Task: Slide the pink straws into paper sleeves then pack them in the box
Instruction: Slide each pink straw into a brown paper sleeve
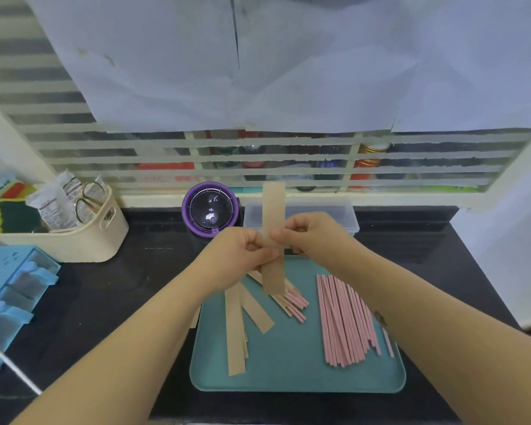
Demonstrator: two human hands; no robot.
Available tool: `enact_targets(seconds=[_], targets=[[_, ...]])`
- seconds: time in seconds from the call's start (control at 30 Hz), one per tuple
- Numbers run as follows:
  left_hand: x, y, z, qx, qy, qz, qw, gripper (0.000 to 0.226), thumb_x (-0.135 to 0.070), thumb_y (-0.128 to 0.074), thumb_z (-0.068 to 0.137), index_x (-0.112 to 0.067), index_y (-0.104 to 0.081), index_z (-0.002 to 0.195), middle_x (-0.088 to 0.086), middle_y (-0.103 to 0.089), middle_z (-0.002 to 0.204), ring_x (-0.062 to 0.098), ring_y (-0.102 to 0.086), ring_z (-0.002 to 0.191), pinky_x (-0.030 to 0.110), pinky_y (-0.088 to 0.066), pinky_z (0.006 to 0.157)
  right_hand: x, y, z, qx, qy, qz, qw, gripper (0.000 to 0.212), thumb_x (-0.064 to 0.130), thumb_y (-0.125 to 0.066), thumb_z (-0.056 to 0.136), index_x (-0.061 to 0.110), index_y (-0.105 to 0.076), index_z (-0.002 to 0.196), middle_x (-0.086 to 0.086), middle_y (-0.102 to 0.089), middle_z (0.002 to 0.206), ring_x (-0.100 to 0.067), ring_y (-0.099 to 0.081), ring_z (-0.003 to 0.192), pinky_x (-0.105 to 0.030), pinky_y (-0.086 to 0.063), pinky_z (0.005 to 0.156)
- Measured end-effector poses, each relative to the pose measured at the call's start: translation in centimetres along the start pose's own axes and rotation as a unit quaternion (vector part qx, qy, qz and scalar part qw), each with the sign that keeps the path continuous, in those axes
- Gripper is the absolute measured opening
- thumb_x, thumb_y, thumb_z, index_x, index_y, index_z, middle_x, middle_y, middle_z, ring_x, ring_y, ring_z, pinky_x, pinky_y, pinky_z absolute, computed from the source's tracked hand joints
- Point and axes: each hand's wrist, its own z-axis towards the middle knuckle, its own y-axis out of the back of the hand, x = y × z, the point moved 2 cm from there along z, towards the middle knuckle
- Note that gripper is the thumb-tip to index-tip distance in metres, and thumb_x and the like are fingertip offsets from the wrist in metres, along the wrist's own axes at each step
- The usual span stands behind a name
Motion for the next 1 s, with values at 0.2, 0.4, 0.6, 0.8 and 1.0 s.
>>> enact_targets(seconds=[0.2,0.4,0.6,0.8,1.0], targets=[[-3.4,0.3,0.0,-0.078,-0.077,0.033,0.993,0.032,-0.035,-0.061,0.088,-0.003,-0.065,0.089,0.019,-0.067,0.080,0.038,-0.062,0.075,0.053,-0.053,0.082,2.5,1.8,-0.4,-0.063,0.061,0.029,0.996,0.010,0.027,-0.066,0.085,0.023,-0.067,0.076,0.015,-0.058,0.055,0.005,-0.047,0.050,-0.016,-0.043,0.059],[-5.1,0.3,0.4,-0.070,-0.064,-0.097,0.991,0.024,-0.014,-0.058,0.092,-0.022,-0.054,0.114,0.010,-0.073,0.093,0.030,-0.069,0.091,0.049,-0.054,0.088,4.2,4.2,-0.4,-0.142,0.097,0.032,0.985,0.015,0.025,-0.070,0.083,0.012,-0.065,0.087,0.005,-0.064,0.065,0.004,-0.057,0.049,-0.009,-0.046,0.053],[-5.6,0.0,0.3,-0.078,-0.064,-0.139,0.985,0.013,-0.008,-0.057,0.092,-0.020,-0.055,0.093,-0.006,-0.066,0.069,0.026,-0.060,0.073,0.056,-0.050,0.090,4.8,5.0,-1.0,-0.194,0.119,-0.018,0.974,0.012,0.022,-0.069,0.083,0.018,-0.061,0.076,0.005,-0.061,0.060,0.005,-0.055,0.046,-0.006,-0.044,0.052],[-6.7,-1.1,0.2,-0.020,-0.039,-0.127,0.991,0.025,-0.029,-0.072,0.081,-0.016,-0.060,0.098,-0.002,-0.062,0.097,0.009,-0.059,0.072,0.032,-0.057,0.078,6.1,4.6,-0.9,-0.158,0.122,-0.043,0.979,0.012,0.023,-0.067,0.084,0.021,-0.056,0.079,0.003,-0.063,0.062,-0.005,-0.060,0.055,-0.026,-0.053,0.069],[-6.5,-0.7,-0.4,0.027,0.005,-0.245,0.969,0.017,-0.014,-0.046,0.098,-0.012,-0.062,0.095,0.000,-0.071,0.088,0.004,-0.062,0.062,0.018,-0.052,0.059,5.5,6.1,-1.0,-0.136,0.116,-0.023,0.984,0.037,0.035,-0.064,0.086,0.027,-0.052,0.119,0.011,-0.057,0.112,-0.002,-0.055,0.089,-0.020,-0.044,0.076]])
